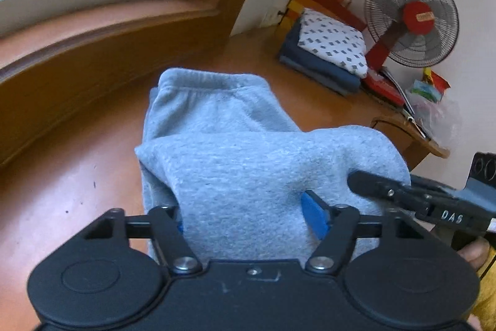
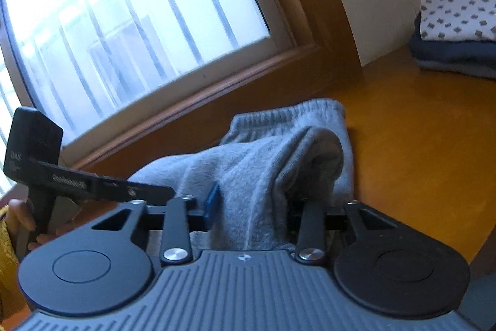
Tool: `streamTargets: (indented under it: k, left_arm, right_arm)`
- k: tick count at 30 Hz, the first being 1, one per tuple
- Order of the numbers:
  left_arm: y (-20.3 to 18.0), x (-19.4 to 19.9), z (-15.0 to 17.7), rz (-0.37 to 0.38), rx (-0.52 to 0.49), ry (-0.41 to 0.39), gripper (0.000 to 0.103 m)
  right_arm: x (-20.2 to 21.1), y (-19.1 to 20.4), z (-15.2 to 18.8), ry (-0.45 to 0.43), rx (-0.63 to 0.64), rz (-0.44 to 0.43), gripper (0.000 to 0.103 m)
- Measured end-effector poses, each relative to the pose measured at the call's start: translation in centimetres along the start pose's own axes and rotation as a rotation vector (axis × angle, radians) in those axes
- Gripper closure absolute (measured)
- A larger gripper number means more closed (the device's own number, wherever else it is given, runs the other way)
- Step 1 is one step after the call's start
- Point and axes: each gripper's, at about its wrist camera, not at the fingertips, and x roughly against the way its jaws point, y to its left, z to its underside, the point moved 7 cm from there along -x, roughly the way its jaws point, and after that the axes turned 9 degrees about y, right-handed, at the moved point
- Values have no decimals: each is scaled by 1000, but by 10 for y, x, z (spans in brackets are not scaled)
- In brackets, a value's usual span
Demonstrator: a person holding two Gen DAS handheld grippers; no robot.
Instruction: Fold clothes
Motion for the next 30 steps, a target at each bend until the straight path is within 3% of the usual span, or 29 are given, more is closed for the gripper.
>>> streamTargets:
  k: [3, 7, 12, 16, 20, 23, 24, 27, 30]
  left_arm:
    - [-4, 18, 3, 22, 31, -37, 62]
    - [-19, 50, -3, 9, 27, -118, 63]
    - [-27, 67, -34, -19, -7, -187, 61]
    - [-15, 44, -73, -91, -32, -174, 60]
    - [18, -15, -106, -198, -32, -113, 52]
    - [45, -63, -113, -233, 29, -36, 45]
    - [50, -68, -114, -236, 47, -40, 42]
    - [45, -51, -116, -250, 35, -58, 38]
    - [28, -10, -114, -337, -49, -117, 38]
  right_arm:
    - [15, 7, -1, -26, 7, -31, 74]
    - [34, 21, -16, -74, 22, -87, 76]
    - [46, 28, -55, -135, 46, -161, 76]
    - [28, 15, -89, -126, 82, -167, 76]
    - [-23, -21, -111, -91, 83, -117, 75]
    - [-80, -58, -105, -16, 79, -7, 70]
    - [-94, -69, -100, -5, 67, 22, 60]
    - [-94, -81, -99, -39, -17, 15, 41]
    - [-65, -72, -108, -88, 3, 36, 39]
